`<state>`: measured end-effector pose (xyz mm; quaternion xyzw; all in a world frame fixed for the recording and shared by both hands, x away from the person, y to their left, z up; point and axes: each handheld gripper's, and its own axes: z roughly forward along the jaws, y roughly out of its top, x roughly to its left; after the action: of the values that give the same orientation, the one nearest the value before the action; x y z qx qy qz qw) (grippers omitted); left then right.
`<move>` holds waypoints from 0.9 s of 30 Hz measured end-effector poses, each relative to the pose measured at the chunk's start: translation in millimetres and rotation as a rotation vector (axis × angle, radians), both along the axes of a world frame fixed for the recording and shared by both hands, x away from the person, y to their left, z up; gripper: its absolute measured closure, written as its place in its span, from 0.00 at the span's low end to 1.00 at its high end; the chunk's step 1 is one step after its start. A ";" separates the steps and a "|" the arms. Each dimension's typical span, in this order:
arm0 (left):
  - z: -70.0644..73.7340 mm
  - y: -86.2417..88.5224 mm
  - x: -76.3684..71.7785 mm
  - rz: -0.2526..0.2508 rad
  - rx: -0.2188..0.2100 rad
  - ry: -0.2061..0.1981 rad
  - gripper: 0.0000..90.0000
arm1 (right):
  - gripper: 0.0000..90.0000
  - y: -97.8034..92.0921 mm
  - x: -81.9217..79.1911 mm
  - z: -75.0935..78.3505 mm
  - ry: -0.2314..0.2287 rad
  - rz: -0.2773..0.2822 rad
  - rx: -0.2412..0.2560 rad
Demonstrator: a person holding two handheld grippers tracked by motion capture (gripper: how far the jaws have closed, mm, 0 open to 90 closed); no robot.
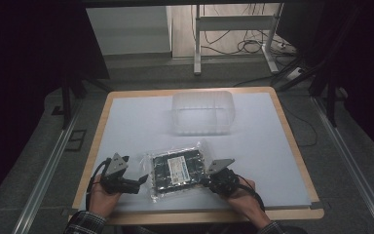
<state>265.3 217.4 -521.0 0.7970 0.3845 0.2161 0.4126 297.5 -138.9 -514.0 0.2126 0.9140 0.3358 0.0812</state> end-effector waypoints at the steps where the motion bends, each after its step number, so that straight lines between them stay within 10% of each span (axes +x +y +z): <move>1: 0.0 -0.1 0.0 -0.001 0.001 0.000 0.02 | 0.99 -2.0 2.6 0.2 -0.008 -0.014 0.001; 27: -0.3 -1.1 0.5 -0.007 0.011 0.003 0.02 | 0.96 -12.3 24.5 9.0 -0.062 -0.100 0.050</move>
<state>265.9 216.3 -521.3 0.8009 0.3811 0.2156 0.4084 322.0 -151.2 -505.0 0.2493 0.8906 0.3607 0.1209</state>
